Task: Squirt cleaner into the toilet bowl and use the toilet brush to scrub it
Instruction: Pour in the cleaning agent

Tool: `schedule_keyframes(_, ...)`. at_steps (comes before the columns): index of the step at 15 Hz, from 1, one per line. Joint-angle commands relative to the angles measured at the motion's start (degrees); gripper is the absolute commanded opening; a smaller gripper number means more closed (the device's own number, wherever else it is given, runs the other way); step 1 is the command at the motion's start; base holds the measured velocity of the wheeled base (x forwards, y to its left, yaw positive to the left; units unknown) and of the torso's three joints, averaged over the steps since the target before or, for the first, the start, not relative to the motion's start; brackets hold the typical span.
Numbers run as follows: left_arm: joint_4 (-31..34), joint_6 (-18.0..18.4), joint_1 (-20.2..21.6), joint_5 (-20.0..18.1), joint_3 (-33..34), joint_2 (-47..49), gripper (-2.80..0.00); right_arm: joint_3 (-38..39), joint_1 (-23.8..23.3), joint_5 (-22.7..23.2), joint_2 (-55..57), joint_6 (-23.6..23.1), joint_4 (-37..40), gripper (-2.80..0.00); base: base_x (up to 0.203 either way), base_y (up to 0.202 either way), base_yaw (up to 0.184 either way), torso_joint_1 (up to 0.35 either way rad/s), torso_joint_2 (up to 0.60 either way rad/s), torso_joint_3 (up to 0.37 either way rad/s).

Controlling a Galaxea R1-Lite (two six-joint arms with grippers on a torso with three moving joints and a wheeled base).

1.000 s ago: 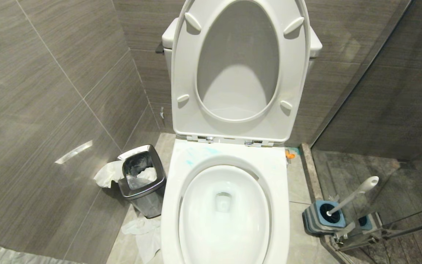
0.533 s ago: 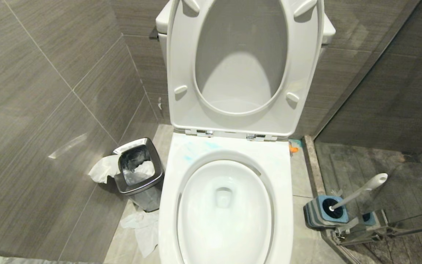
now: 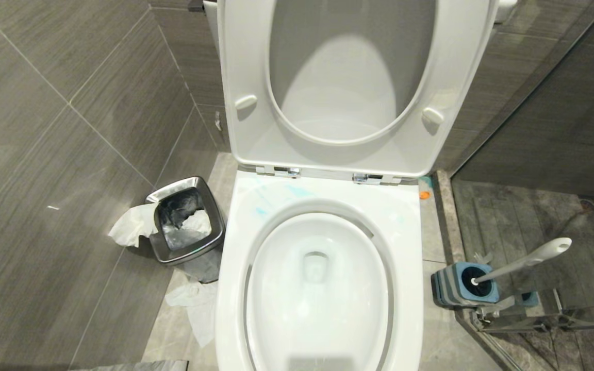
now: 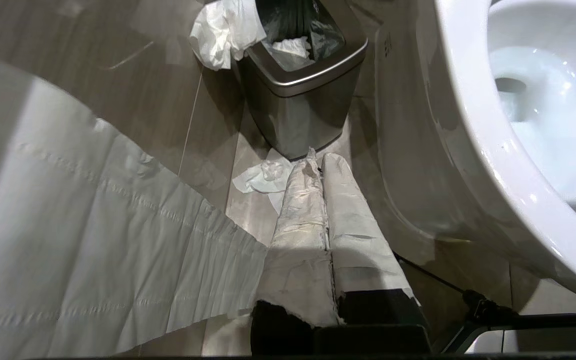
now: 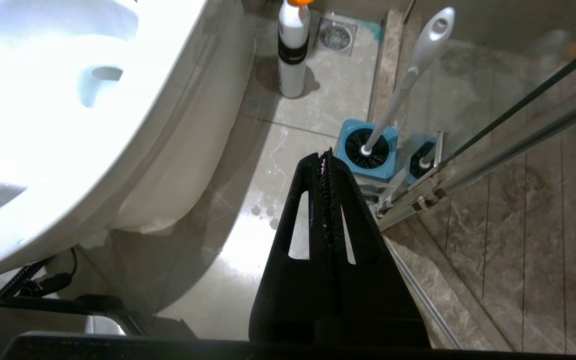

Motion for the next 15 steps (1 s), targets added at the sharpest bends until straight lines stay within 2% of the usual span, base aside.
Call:
schedule_keyframes(1,0.0,0.0,0.0,0.0,0.1,0.1,-2.80,0.0,0.1,0.0,0.0,0.0,0.0,-2.80,0.000,0.000,0.000,0.006,0.00,-0.198)
schedule_keyframes(15,0.0,-0.3,0.0,-0.1,0.1,0.1,-2.80,-0.1,0.0,-0.3,0.0,1.9,-0.1,-2.80,0.000,0.000,0.000,0.004,0.00,-0.199)
